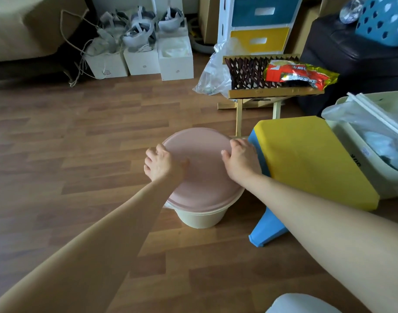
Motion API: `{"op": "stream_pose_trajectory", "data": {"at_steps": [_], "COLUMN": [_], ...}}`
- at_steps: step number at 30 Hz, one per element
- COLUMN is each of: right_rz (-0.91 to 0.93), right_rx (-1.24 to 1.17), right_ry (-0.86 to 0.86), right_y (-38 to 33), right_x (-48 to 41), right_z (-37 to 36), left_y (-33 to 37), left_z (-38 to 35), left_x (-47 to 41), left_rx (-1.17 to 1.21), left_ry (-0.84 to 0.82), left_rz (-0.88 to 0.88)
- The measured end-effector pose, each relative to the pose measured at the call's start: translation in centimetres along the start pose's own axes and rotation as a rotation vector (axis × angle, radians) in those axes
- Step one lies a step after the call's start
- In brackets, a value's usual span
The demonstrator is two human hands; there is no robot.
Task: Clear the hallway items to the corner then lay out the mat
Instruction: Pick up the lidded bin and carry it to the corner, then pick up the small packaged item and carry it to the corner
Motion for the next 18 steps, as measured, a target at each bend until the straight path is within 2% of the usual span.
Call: {"op": "stream_pose_trajectory", "data": {"at_steps": [6,11,18], "right_rz": [-0.019,-0.047,-0.059], "right_rx": [-0.122,-0.168,-0.218], "right_ry": [-0.072,-0.106,-0.133], "right_y": [-3.6,-7.2,-12.5], "right_x": [2.0,4.4,7.4], "right_z": [6.6,16.6,31.8], "left_y": [4.6,9.8,18.3], "left_z": [5.6,14.2,27.2], "left_x": [3.2,6.6,12.0], "left_rx": [-0.023,-0.014,-0.072], "left_ry": [-0.120,-0.259,-0.311], "left_rz": [-0.218,-0.271,-0.379]}}
Point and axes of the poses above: each hand's wrist, its own x-axis away from the middle knuckle, its own z-axis out of the back of the hand, y = z × x, the point moved 2 cm from there along -x, towards the middle knuckle, and after that the axes turned 3 degrees about -z, right-handed, at the moved point
